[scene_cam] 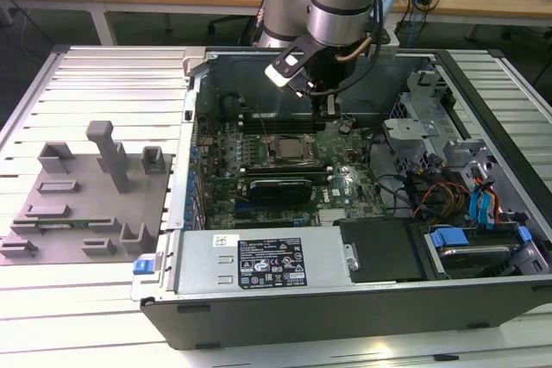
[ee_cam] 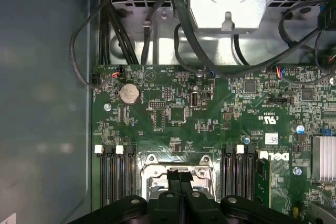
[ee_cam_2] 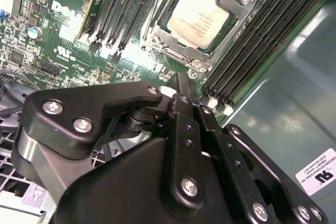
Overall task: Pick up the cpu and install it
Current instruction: 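Close the cpu cover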
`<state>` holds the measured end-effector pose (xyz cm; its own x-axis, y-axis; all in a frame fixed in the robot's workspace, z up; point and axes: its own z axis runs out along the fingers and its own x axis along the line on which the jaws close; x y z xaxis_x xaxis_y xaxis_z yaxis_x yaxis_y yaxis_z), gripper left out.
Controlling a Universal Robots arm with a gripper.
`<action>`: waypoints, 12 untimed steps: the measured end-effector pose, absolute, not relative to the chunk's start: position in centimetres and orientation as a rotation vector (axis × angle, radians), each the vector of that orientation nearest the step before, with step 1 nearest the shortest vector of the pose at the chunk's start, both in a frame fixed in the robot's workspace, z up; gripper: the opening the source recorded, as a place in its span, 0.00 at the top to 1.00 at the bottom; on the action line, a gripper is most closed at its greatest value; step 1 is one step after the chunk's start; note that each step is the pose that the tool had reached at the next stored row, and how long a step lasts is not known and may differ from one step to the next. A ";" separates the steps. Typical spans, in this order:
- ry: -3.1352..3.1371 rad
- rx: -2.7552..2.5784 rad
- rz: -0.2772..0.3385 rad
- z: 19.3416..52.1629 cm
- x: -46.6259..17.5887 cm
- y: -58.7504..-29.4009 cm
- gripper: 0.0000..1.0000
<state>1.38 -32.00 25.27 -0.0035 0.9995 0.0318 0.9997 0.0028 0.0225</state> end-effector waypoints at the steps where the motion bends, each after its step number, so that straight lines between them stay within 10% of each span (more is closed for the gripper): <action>1: -2.220 -2.213 -0.060 25.3 1.4 -32.0 0.89; 12: -2.206 -2.200 -0.034 25.0 0.9 -32.0 0.89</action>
<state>0.94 -32.00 25.04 -0.0026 0.9994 0.0339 1.0000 0.0027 -0.0029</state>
